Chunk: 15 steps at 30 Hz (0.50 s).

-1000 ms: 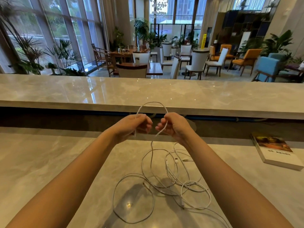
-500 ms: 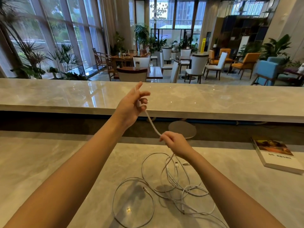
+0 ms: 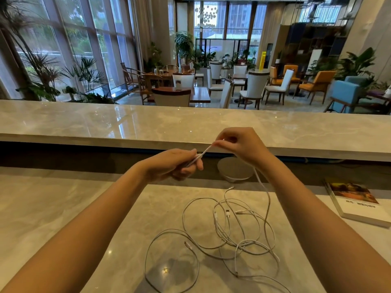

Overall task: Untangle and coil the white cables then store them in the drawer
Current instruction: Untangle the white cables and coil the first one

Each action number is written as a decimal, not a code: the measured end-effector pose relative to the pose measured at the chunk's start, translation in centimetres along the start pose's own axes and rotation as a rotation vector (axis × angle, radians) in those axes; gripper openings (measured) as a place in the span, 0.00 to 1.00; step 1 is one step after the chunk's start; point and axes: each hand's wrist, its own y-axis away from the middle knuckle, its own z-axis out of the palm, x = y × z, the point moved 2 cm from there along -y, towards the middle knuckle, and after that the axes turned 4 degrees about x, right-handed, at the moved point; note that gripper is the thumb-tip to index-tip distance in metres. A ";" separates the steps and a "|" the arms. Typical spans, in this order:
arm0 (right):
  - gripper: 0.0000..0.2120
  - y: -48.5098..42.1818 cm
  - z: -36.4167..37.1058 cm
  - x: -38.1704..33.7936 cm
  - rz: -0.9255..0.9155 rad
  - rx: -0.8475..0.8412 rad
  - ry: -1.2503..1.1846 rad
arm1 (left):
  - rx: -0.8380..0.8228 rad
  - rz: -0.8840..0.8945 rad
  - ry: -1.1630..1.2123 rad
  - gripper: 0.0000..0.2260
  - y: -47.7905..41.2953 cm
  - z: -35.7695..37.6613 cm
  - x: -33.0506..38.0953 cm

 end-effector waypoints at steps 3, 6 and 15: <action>0.07 0.2 0.6 1.2 0.118 0.029 -0.192 | -0.191 0.147 0.343 0.17 0.2 0.0 0.2; 0.12 1.9 2.8 2.7 0.259 0.022 -0.298 | -0.350 0.266 0.748 0.14 -0.1 -0.2 0.6; 0.12 6.0 8.8 0.7 0.129 -0.271 0.128 | 0.372 0.445 0.830 0.11 -0.5 -1.7 0.9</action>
